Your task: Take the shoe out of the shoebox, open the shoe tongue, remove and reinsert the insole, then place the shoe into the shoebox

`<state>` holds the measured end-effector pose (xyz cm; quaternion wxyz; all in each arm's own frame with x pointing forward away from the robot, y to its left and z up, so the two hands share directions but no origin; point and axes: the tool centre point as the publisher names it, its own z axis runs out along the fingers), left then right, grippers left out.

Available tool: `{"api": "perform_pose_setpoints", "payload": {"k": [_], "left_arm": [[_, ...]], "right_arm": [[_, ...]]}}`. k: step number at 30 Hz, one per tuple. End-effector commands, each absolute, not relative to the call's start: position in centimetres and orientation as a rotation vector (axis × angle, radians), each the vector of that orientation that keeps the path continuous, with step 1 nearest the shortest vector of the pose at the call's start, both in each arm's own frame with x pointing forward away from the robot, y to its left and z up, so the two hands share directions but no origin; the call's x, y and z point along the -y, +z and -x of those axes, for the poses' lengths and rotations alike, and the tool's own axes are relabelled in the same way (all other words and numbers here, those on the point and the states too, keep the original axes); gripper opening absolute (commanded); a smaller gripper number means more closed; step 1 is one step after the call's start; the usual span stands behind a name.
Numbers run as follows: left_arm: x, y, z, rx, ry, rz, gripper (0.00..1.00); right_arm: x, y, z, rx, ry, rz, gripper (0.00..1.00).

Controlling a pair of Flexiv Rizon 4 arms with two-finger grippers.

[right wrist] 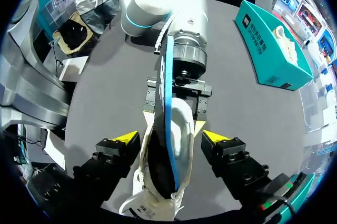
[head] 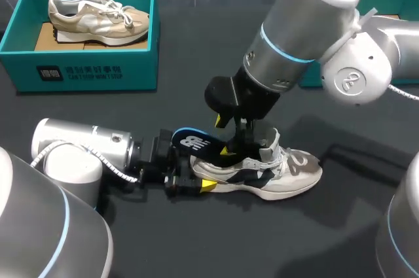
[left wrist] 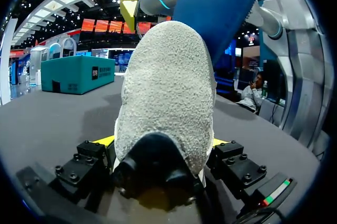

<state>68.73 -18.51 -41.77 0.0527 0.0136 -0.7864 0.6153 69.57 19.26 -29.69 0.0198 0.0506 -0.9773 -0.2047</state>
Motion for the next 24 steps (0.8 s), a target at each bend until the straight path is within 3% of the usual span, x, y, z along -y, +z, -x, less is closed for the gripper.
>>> {"api": "perform_pose_setpoints", "payload": {"k": [1, 2, 3, 9, 15, 20, 22, 24], "left_arm": [[18.6, -42.0, -68.7, 2.393, 1.869, -0.043, 0.0], [18.6, -42.0, -68.7, 2.393, 1.869, -0.043, 0.0], [18.6, -42.0, -68.7, 2.393, 1.869, -0.043, 0.0], [18.6, -42.0, -68.7, 2.393, 1.869, -0.043, 0.0], [18.6, -42.0, -68.7, 2.393, 1.869, -0.043, 0.0], [18.6, -42.0, -68.7, 2.393, 1.869, -0.043, 0.0], [18.6, -42.0, -68.7, 2.393, 1.869, -0.043, 0.0], [18.6, -42.0, -68.7, 2.393, 1.869, -0.043, 0.0]], "right_arm": [[-19.0, -30.8, -69.7, 2.985, -0.77, -0.133, 0.6], [-19.0, -30.9, -69.7, 2.978, -0.779, -0.121, 0.55], [-19.0, -30.9, -69.7, 2.965, -0.795, -0.116, 0.55], [-19.2, -30.7, -69.7, 2.892, -0.83, -0.087, 0.71], [-19.7, -30.9, -69.4, 2.79, -0.932, -0.057, 0.73], [-20.1, -30.8, -69.2, 2.749, -0.984, 0.025, 0.66], [-20.1, -30.7, -69.1, 2.737, -0.994, 0.054, 0.53], [-20.2, -30.7, -68.9, 2.722, -1.005, 0.074, 0.5]]}}
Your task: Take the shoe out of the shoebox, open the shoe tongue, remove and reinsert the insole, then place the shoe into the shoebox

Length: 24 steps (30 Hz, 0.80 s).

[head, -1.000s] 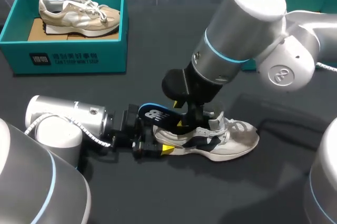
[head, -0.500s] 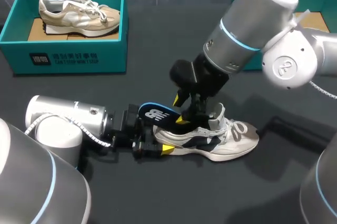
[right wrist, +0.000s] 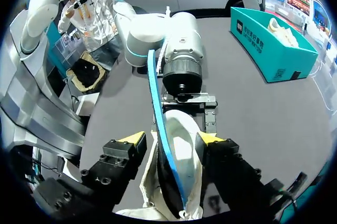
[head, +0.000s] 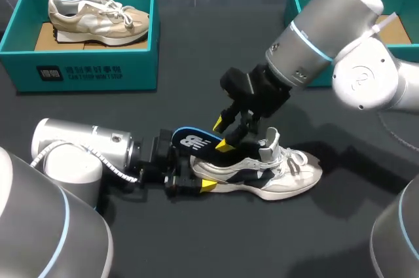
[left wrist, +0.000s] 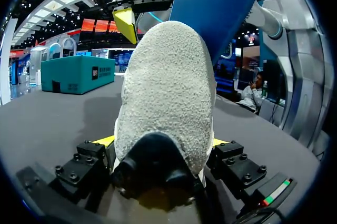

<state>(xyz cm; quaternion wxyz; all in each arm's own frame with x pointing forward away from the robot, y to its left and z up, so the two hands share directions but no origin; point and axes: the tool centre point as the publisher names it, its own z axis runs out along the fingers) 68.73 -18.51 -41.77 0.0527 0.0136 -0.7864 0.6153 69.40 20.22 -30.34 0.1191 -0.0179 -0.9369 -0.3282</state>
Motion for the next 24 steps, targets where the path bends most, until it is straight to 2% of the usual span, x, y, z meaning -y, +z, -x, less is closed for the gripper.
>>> {"api": "perform_pose_setpoints", "payload": {"k": [1, 9, 24], "left_arm": [[18.6, -42.0, -68.7, 2.393, 1.869, -0.043, 0.0], [18.6, -42.0, -68.7, 2.393, 1.869, -0.043, 0.0], [18.6, -42.0, -68.7, 2.393, 1.869, -0.043, 0.0]], "right_arm": [[-20.2, -30.7, -68.8, 2.715, -1.006, 0.082, 0.5], [-20.5, -30.9, -67.9, 2.685, -0.992, 0.161, 0.48], [-22.2, -31.6, -68.3, 2.649, -0.983, 0.182, 0.37]]}}
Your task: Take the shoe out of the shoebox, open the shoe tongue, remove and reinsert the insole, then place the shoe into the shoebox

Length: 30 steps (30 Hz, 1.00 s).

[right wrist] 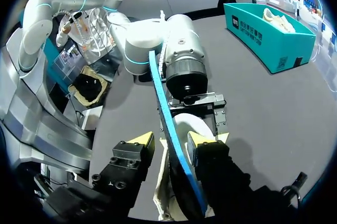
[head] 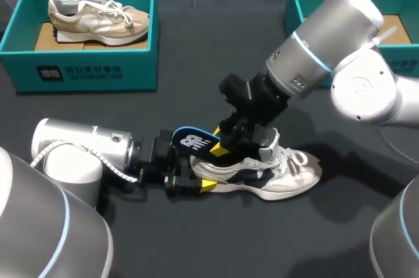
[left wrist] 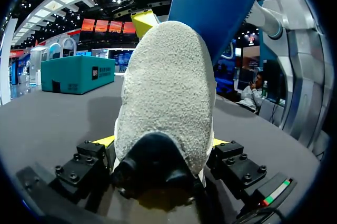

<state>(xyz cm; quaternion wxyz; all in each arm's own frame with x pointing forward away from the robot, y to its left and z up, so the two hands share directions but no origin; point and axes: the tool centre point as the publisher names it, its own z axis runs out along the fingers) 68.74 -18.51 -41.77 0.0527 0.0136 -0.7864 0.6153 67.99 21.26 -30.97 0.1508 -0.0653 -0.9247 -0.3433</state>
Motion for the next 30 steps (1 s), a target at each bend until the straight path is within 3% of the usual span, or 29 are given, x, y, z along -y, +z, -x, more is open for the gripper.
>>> {"api": "perform_pose_setpoints", "payload": {"k": [1, 8, 9, 11, 12, 30], "left_arm": [[18.6, -42.0, -68.7, 2.393, 1.869, -0.043, 0.0], [18.6, -42.0, -68.7, 2.393, 1.869, -0.043, 0.0], [18.6, -42.0, -68.7, 2.393, 1.869, -0.043, 0.0], [18.6, -42.0, -68.7, 2.393, 1.869, -0.043, 0.0], [18.6, -42.0, -68.7, 2.393, 1.869, -0.043, 0.0], [18.6, -42.0, -68.7, 2.393, 1.869, -0.043, 0.0]], "right_arm": [[-22.3, -31.7, -68.2, 2.648, -0.984, 0.181, 0.37], [-22.7, -31.9, -68.0, 2.649, -0.993, 0.169, 0.3], [-22.7, -31.9, -67.9, 2.648, -0.994, 0.164, 0.25], [-22.8, -32.0, -67.9, 2.647, -0.994, 0.159, 0.03], [-22.9, -32.0, -67.8, 2.646, -0.993, 0.158, 0.0], [-25.7, -25.4, -68.2, 2.765, -1.085, -0.133, 0.0]]}}
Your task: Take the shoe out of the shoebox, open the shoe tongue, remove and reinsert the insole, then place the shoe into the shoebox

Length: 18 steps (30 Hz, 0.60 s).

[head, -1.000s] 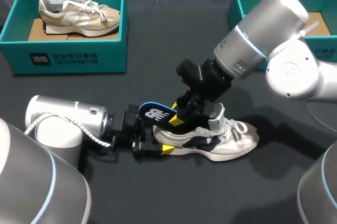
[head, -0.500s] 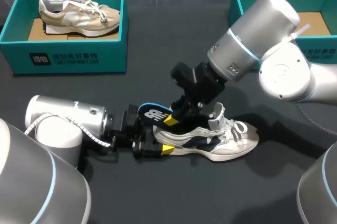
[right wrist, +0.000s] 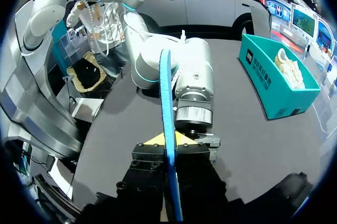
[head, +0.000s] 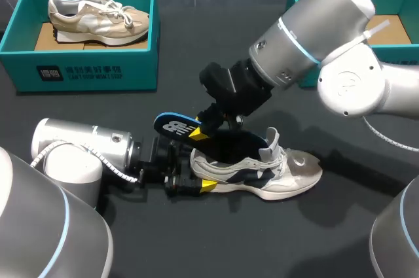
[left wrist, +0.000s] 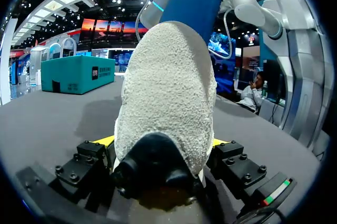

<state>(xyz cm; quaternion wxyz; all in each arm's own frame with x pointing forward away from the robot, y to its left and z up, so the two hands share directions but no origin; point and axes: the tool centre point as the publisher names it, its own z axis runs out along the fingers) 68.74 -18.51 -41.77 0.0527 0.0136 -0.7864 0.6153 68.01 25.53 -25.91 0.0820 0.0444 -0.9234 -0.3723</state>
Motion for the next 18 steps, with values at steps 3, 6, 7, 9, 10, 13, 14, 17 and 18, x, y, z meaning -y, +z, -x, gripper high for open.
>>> {"api": "perform_pose_setpoints", "payload": {"k": [3, 6, 7, 9, 10, 13, 14, 17, 18], "left_arm": [[18.6, -42.0, -68.7, 2.393, 1.869, -0.043, 0.0], [18.6, -42.0, -68.7, 2.393, 1.869, -0.043, 0.0], [18.6, -42.0, -68.7, 2.393, 1.869, -0.043, 0.0], [18.6, -42.0, -68.7, 2.393, 1.869, -0.043, 0.0], [18.6, -42.0, -68.7, 2.393, 1.869, -0.043, 0.0], [18.6, -42.0, -68.7, 2.393, 1.869, -0.043, 0.0], [18.6, -42.0, -68.7, 2.393, 1.869, -0.043, 0.0], [18.6, -42.0, -68.7, 2.393, 1.869, -0.043, 0.0], [18.6, -42.0, -68.7, 2.393, 1.869, -0.043, 0.0]], "right_arm": [[-25.7, -25.4, -68.2, 2.765, -1.085, -0.133, 0.0], [-25.7, -25.4, -68.2, 2.765, -1.085, -0.133, 0.0], [-25.7, -25.4, -68.2, 2.765, -1.085, -0.133, 0.0], [-25.7, -25.4, -68.2, 2.765, -1.085, -0.133, 0.0], [-25.7, -25.4, -68.2, 2.765, -1.085, -0.133, 0.0], [-27.8, -24.3, -68.0, 2.671, -1.308, -0.148, 0.0], [-27.9, -23.3, -68.0, 2.664, -1.337, -0.164, 0.0], [-27.5, -19.5, -67.6, 2.656, -1.423, -0.205, 0.0], [-27.2, -18.1, -67.4, 2.646, -1.486, -0.238, 0.0]]}}
